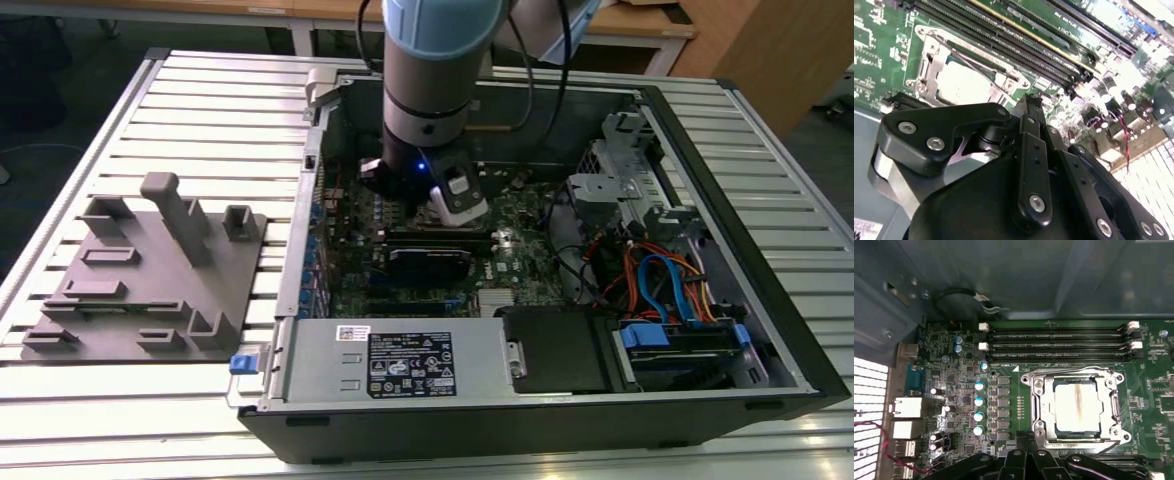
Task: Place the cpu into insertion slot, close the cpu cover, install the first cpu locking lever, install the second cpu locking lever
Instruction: 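Install the second cpu locking lever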
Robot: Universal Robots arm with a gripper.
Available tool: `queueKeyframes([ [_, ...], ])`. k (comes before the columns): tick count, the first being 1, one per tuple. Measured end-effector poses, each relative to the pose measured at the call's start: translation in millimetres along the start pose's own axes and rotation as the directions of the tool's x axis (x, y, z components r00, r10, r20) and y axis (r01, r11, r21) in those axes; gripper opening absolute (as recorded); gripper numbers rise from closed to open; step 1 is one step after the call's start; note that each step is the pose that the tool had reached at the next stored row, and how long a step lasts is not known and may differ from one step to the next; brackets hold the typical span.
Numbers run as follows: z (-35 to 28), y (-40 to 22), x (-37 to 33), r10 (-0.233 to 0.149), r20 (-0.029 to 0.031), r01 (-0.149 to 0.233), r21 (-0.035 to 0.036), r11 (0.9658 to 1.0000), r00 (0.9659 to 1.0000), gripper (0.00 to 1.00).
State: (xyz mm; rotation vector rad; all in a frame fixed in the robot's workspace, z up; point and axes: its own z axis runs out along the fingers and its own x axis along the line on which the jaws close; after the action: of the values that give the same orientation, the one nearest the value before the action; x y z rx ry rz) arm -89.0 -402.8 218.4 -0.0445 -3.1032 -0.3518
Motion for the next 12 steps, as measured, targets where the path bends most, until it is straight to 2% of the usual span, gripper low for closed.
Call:
queueKeyframes([
  [8, -12.8, 4.1, 0.4, 0.000, -0.0001, 0.000, 0.0000, 1.0000, 1.0000, 0.10],
  [12, -14.4, 5.9, 0.0, 0.000, 0.0001, 0.000, 0.0006, 1.0000, 1.0000, 0.10],
])
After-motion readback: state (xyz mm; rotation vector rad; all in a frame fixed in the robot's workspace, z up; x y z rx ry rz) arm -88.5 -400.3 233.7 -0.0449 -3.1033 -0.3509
